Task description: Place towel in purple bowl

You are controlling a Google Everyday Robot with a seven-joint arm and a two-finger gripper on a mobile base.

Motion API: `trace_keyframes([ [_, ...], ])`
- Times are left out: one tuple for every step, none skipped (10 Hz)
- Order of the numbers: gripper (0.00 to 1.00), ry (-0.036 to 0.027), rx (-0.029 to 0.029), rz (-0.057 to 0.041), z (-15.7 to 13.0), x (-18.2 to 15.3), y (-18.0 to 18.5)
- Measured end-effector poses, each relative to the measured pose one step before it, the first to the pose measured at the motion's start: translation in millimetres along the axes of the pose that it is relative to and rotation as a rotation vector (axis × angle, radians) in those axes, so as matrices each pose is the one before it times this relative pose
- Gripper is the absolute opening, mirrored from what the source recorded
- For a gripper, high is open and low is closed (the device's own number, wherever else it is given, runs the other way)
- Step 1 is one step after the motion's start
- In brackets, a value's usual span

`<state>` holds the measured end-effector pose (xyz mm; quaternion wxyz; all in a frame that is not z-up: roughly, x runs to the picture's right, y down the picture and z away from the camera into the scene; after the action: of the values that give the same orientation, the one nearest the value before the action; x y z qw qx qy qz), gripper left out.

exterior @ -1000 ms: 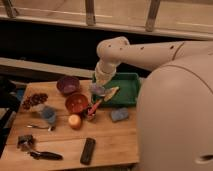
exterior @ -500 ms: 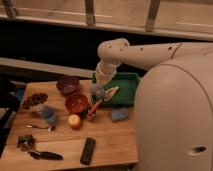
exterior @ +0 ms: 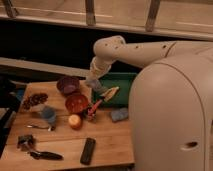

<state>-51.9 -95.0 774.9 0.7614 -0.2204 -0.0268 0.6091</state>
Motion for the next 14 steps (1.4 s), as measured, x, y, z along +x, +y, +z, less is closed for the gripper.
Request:
trace_keyframes([
  [0.00,-0.02794,-0.00518,-0.01561,-8.20,-16.81,9.48],
  [0.00,-0.02342,-0.00772,-0.02168,-4.39,-15.53,11.00],
  [0.00,-0.02524,-0.01616,-0.02608,-1.29,-16.89,15.76],
  [0.00,-0.02320,-0.02690,-0.03156,3.49,-16.99,19.28],
  [0.00,-0.01341,-0.02990,-0.02135,5.03,-10.96,13.99],
  [0.00,-0.00686,-0.03621,-0.01652,6.44,-7.38,13.11],
  [0.00,-0.00489,-0.05432,-0.01639,7.56,-6.55,16.20],
  [0.00,-0.00474,-0.04222,-0.01519,6.34,-5.28,13.23],
  [0.01,-0.00480,-0.02928,-0.01243,6.07,-4.27,9.51],
  [0.10,-0.00714,-0.04060,-0.00558,10.70,-4.38,14.00],
  [0.18,-0.00105,-0.02551,0.01165,5.95,-0.62,0.23],
  [0.27,0.00077,-0.01708,0.01768,5.81,1.47,-3.91],
  [0.36,0.00213,-0.01881,0.02032,9.64,4.00,-4.71],
  [0.48,-0.00063,-0.02269,0.02490,15.88,5.71,-6.08],
])
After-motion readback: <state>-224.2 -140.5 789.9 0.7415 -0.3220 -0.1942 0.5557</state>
